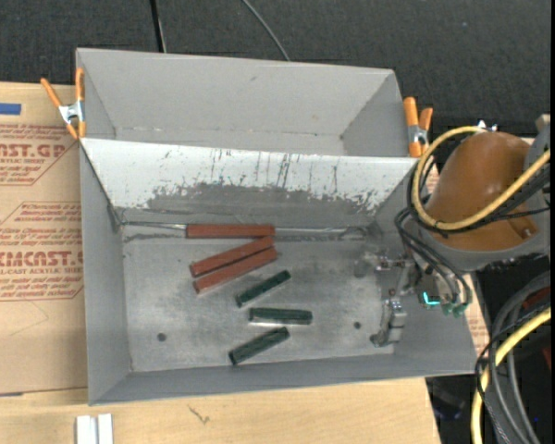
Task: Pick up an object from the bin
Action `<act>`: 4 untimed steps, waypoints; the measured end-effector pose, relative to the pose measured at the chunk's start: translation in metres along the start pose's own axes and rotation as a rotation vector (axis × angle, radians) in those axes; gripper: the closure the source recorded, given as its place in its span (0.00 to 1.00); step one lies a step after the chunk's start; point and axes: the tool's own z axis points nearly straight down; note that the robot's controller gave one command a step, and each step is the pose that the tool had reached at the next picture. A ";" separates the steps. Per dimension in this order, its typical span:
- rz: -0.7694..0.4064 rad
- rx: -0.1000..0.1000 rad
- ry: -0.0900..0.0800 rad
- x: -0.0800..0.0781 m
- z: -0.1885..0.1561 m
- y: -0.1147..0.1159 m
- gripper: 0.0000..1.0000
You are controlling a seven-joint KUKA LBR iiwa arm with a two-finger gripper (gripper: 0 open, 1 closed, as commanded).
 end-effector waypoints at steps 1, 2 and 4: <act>-0.001 0.001 -0.008 -0.002 -0.004 0.000 0.00; -0.095 0.003 -0.013 -0.015 0.028 0.014 0.00; -0.121 0.001 -0.006 0.000 0.103 0.077 1.00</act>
Offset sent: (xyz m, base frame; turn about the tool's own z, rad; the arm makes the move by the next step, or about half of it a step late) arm 0.0379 0.0477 -0.1023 -0.3039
